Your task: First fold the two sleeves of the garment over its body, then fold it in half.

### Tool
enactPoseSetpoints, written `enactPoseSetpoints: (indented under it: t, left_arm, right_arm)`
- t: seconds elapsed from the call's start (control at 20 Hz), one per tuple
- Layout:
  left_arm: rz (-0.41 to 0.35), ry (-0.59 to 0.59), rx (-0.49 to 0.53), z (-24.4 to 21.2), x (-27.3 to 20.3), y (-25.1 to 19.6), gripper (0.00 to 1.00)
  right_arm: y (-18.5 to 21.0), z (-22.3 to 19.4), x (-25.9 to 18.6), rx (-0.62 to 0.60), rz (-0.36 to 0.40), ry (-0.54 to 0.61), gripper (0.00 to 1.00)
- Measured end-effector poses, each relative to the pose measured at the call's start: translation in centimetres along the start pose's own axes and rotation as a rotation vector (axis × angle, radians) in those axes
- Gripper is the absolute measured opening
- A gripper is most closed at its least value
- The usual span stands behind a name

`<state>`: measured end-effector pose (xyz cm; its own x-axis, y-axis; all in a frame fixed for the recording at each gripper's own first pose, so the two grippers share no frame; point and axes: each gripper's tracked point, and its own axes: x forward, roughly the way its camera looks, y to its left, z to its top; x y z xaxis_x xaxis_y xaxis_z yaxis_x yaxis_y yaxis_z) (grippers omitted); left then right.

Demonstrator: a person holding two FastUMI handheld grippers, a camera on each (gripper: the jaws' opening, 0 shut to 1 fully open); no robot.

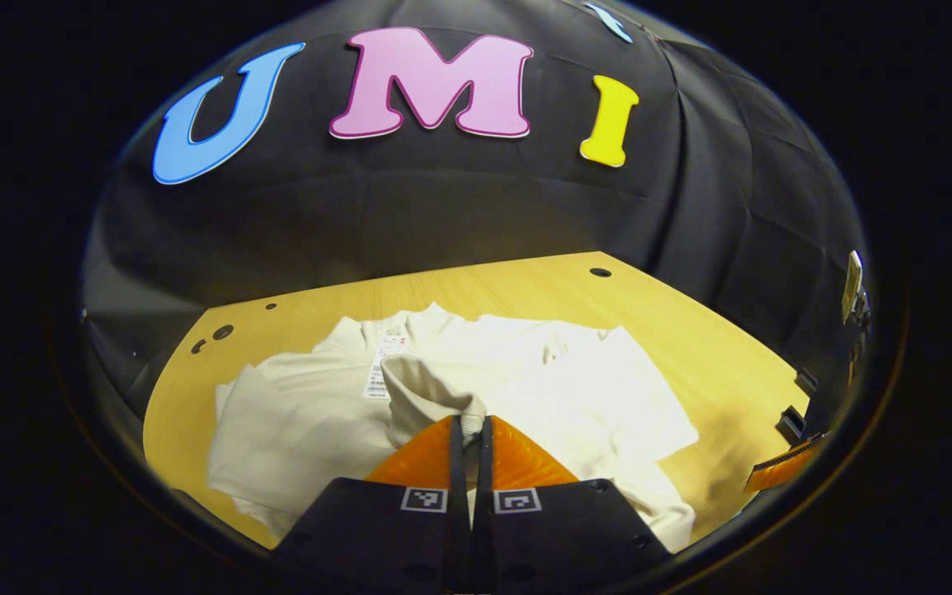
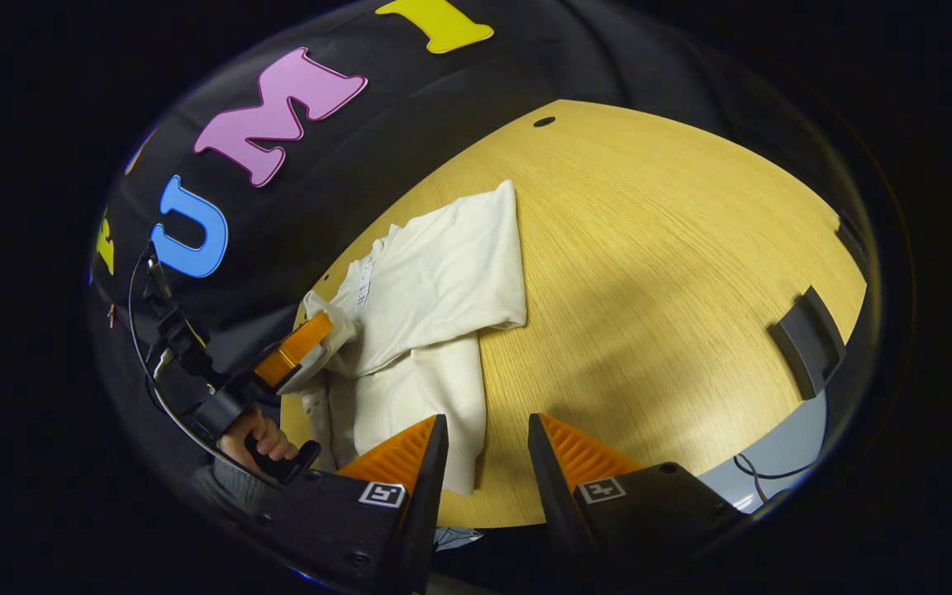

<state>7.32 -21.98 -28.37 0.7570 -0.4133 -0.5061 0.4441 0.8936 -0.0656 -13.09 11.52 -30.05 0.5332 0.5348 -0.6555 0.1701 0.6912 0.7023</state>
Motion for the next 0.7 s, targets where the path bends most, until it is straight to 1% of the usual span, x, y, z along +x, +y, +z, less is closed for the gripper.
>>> enactPoseSetpoints:
  t: [0.1, 0.2, 0.25, 0.3, 0.35, 0.4, 0.45, 0.5, 0.55, 0.6, 0.7]
  left_arm:
    - [-0.032, 0.032, 0.002, -1.1, 0.8, -1.3, 0.09]
    - [-0.065, 0.081, -0.004, -2.3, 1.2, -2.2, 0.17]
    - [-0.071, 0.096, -0.004, -2.7, 1.3, -2.3, 0.24]
    - [-0.077, 0.107, -0.004, -3.2, 1.2, -2.5, 0.35]
    - [-0.076, 0.115, 0.0, -3.5, 1.1, -2.6, 0.42]
    - [-0.067, 0.12, 0.009, -3.8, 0.9, -2.5, 0.58]
    - [-0.059, 0.125, 0.017, -4.0, 0.6, -2.3, 0.65]
    - [-0.051, 0.133, 0.021, -4.3, 0.1, -2.0, 0.75]
    - [-0.047, 0.141, 0.02, -4.6, -0.5, -1.7, 0.78]
    - [-0.043, 0.147, 0.012, -4.9, -1.3, -1.2, 0.87]
    - [-0.037, 0.154, -0.022, -5.5, -3.2, -0.1, 0.92]
  right_arm:
    - [-0.1, 0.0, 0.4, -0.007, 0.005, 0.015, 0.6]
    - [-0.1, 0.0, 0.8, -0.015, 0.011, 0.027, 0.6]
    - [-0.1, 0.1, 1.0, -0.019, 0.014, 0.032, 0.6]
    - [0.0, 0.1, 1.1, -0.022, 0.017, 0.036, 0.6]
    - [0.0, 0.1, 1.2, -0.025, 0.02, 0.04, 0.6]
    - [0.1, 0.1, 1.3, -0.027, 0.022, 0.043, 0.6]
    - [0.2, 0.1, 1.4, -0.029, 0.024, 0.045, 0.6]
    - [0.3, 0.0, 1.5, -0.034, 0.026, 0.047, 0.6]
    - [0.5, -0.1, 1.6, -0.038, 0.027, 0.049, 0.6]
    - [0.6, -0.1, 1.6, -0.043, 0.028, 0.05, 0.6]
    - [1.1, -0.4, 1.6, -0.053, 0.032, 0.051, 0.6]
